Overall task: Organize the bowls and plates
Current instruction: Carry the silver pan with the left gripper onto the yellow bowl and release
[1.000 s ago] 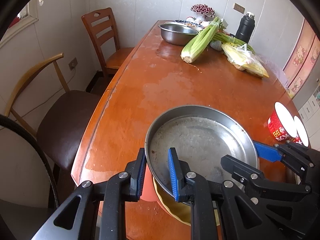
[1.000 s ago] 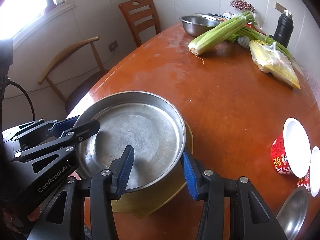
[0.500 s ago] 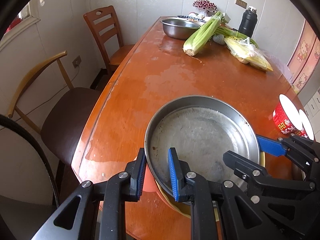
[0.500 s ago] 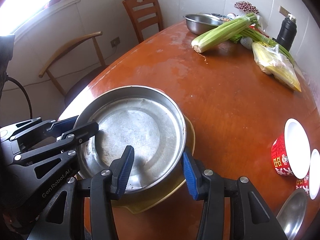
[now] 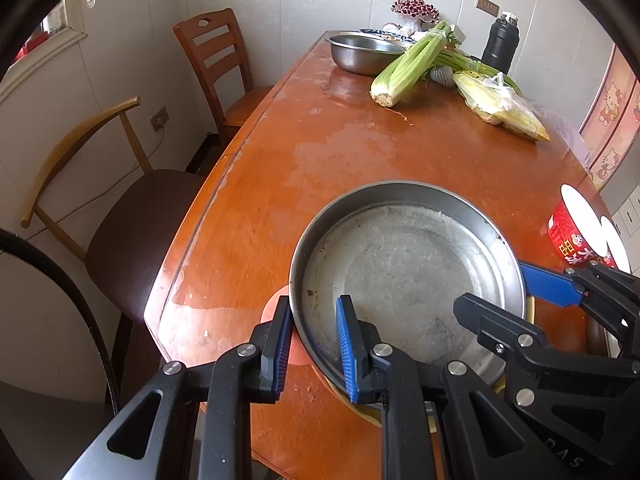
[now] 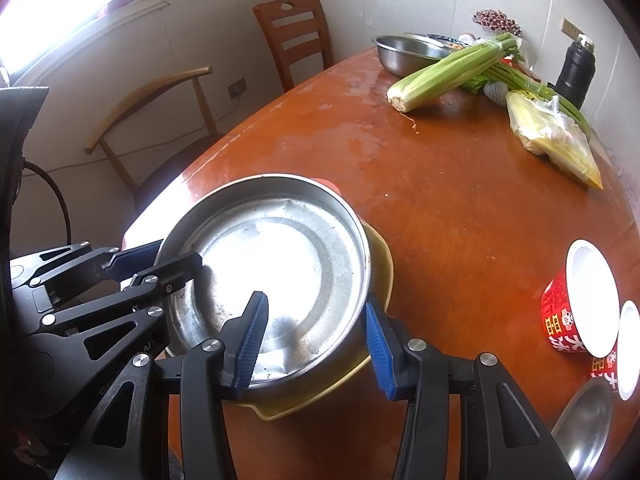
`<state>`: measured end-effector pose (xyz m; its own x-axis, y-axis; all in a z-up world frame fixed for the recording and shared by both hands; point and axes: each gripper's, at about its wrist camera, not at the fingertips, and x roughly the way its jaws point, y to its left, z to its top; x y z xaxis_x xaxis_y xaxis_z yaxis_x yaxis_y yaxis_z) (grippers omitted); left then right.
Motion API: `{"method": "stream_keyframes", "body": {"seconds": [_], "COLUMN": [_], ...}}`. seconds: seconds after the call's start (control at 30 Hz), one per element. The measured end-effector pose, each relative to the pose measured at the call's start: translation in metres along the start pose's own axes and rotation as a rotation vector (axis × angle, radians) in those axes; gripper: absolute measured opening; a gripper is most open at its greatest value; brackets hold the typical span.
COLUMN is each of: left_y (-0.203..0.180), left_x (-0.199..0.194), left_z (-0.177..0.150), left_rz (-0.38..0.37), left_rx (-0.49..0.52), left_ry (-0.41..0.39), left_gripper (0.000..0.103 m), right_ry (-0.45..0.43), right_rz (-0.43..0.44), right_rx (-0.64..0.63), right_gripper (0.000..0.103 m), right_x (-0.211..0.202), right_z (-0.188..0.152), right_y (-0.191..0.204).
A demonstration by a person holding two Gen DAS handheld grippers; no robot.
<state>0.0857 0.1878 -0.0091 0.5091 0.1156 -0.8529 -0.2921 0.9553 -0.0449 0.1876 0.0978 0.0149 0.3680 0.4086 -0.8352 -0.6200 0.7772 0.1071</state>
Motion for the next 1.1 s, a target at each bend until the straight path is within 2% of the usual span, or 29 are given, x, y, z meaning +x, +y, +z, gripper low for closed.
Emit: {"method": "stream_keyframes", "body": {"seconds": [0.37, 0.5, 0.83, 0.97, 1.1], "left_y": [0.006, 0.008, 0.007, 0.010, 0.022], "left_x": [-0.006, -0.011, -0.021, -0.023, -0.031], "left_z": [-0.007, -0.009, -0.011, -0.012, -0.016], "left_rz": [-0.007, -0.003, -0.015, -0.009, -0.026], "left_rx": [-0.027, -0.039, -0.033, -0.049, -0.094], "left_ry": [0.006, -0.003, -0.025, -0.026, -0.039], "left_gripper": [0.024, 0.033, 0.037, 0.047, 0.050], "right_ry": [-0.012, -0.017, -0.042, -0.051, -0.068], "right_rz": [0.006, -0.012, -0.021, -0.015, -0.007], "right_rx": [0.011, 0.001, 0.010, 0.026, 0.064], "right_gripper": [0.050, 0.050, 0.050, 0.050, 0.050], "right_x": [-0.004, -0.005, -0.014, -0.018, -0.024], "right_z": [-0.001, -0.002, -0.005, -0.007, -0.008], "right_y": [-0.004, -0.002, -0.004, -0.008, -0.017]}}
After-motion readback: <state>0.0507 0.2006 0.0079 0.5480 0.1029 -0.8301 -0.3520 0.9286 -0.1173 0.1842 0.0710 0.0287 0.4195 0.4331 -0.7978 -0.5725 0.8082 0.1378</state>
